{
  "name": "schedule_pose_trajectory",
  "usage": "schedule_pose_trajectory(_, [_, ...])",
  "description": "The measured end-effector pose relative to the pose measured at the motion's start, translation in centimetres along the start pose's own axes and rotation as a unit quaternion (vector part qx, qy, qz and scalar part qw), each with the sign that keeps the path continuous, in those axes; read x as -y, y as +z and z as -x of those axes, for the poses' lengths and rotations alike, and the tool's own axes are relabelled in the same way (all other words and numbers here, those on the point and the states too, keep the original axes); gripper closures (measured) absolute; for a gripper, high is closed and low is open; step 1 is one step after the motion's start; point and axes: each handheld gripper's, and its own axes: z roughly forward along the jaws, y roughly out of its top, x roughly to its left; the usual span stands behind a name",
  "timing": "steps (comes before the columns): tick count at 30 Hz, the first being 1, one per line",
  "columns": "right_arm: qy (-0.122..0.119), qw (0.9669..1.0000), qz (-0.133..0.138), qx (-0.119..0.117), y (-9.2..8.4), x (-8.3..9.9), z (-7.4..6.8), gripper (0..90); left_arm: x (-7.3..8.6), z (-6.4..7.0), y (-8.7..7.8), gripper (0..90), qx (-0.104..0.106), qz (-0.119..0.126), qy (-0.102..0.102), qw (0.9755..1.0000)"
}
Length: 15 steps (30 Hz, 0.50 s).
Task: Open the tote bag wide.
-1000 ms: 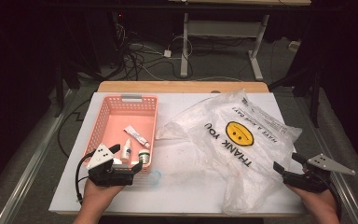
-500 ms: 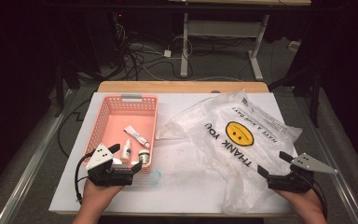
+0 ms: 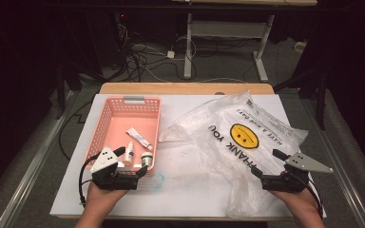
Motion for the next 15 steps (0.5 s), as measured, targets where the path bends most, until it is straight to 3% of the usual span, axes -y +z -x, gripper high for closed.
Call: schedule_pose_trajectory(15, [-0.016,0.9998,-0.01,-0.008,1.8,-2.3,-0.5,0.7,-0.1,0.2,0.0,0.0,0.001,0.005,-0.005,1.0])
